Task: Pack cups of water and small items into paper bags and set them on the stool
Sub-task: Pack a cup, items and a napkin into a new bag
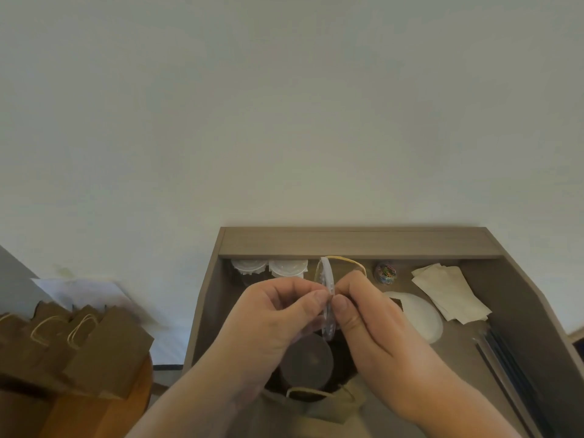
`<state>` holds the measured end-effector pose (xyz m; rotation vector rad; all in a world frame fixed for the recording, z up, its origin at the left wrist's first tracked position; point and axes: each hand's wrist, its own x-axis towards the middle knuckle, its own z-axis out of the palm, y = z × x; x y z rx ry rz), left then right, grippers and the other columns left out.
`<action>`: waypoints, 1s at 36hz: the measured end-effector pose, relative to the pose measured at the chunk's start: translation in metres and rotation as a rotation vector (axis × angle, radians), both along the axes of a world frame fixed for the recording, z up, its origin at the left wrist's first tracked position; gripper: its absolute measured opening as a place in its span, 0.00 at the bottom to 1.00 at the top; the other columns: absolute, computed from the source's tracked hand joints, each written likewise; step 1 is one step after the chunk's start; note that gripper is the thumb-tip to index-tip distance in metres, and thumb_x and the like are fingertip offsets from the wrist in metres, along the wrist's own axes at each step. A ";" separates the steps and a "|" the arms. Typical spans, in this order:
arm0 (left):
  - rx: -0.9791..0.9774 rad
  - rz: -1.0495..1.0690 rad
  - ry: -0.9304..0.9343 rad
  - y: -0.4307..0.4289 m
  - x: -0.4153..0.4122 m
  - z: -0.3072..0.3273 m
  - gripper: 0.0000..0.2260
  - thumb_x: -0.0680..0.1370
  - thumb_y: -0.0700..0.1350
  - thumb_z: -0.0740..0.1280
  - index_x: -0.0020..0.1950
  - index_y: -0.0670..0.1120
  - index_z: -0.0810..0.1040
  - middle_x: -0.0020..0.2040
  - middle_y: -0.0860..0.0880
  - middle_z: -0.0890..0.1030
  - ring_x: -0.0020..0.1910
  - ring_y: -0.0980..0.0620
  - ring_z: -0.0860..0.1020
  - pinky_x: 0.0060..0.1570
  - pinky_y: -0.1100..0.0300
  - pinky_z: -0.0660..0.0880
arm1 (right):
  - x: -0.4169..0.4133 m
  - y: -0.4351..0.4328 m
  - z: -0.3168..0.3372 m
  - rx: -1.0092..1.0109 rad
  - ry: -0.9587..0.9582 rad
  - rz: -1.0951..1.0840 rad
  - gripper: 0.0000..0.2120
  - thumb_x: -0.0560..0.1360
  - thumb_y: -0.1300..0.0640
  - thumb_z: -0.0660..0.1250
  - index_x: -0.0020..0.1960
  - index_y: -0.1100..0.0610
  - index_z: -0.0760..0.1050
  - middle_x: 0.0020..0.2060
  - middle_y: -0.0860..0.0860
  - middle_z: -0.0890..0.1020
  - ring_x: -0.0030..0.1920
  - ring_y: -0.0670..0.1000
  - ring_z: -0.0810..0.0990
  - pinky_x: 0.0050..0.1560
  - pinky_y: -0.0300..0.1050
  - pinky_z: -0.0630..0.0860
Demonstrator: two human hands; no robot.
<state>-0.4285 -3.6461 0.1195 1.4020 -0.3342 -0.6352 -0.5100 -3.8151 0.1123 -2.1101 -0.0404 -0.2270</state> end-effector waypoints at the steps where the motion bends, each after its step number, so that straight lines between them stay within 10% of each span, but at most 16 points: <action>1: 0.001 -0.010 0.009 0.000 0.001 -0.001 0.15 0.73 0.52 0.75 0.53 0.43 0.87 0.53 0.39 0.86 0.59 0.37 0.83 0.65 0.40 0.78 | 0.000 -0.001 -0.001 -0.006 -0.003 0.001 0.13 0.85 0.42 0.55 0.51 0.49 0.72 0.41 0.47 0.78 0.42 0.51 0.76 0.39 0.39 0.72; 36: 0.023 0.009 -0.071 -0.004 -0.004 0.000 0.10 0.72 0.49 0.74 0.48 0.43 0.87 0.47 0.39 0.85 0.51 0.39 0.84 0.61 0.35 0.80 | -0.012 -0.005 0.009 -0.307 -0.021 0.012 0.08 0.78 0.37 0.62 0.49 0.39 0.67 0.49 0.39 0.76 0.48 0.44 0.78 0.45 0.42 0.77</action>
